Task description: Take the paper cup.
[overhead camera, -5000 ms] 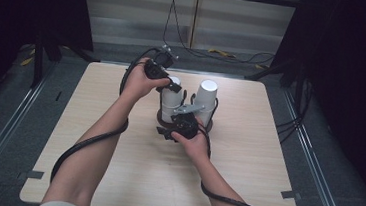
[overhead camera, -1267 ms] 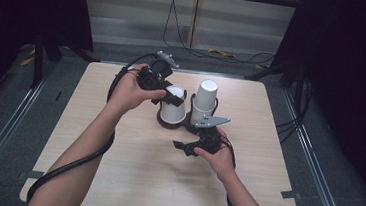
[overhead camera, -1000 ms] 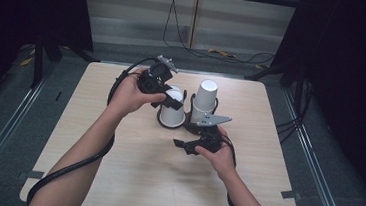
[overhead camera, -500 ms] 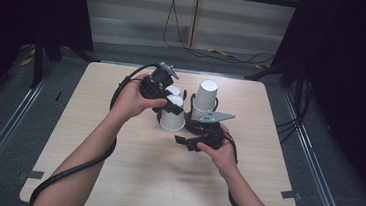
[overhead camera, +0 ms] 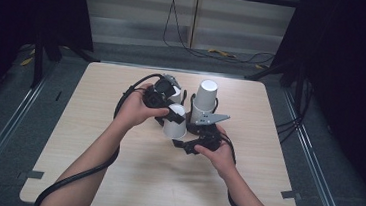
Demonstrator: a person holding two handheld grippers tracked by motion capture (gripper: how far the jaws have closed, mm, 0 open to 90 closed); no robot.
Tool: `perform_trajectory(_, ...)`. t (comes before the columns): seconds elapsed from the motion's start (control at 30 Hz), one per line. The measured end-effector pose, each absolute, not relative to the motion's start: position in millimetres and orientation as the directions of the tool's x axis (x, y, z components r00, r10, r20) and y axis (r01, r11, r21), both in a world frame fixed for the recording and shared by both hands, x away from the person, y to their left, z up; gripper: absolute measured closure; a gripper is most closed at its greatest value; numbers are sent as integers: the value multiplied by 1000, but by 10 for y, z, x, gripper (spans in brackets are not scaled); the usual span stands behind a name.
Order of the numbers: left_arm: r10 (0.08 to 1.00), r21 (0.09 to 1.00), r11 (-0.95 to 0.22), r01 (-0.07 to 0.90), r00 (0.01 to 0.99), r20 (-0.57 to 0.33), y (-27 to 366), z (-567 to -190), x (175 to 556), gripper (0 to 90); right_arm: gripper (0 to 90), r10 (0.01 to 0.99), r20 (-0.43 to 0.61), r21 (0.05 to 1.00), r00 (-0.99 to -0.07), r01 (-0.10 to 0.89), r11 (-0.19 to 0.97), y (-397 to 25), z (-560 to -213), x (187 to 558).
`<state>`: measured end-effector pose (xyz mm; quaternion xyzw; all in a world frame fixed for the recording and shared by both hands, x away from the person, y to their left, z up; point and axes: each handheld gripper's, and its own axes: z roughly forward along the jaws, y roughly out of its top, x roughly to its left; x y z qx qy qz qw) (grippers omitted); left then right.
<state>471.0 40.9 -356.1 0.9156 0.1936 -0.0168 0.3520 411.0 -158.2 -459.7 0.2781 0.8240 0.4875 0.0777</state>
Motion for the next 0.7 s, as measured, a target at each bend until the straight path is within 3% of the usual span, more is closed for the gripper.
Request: perform_trajectory(0.7,303,659,-654,371,927,-221,304,-3708,4596,335,141,531,139,856,-836,372,360,-1494,-4618,4122)
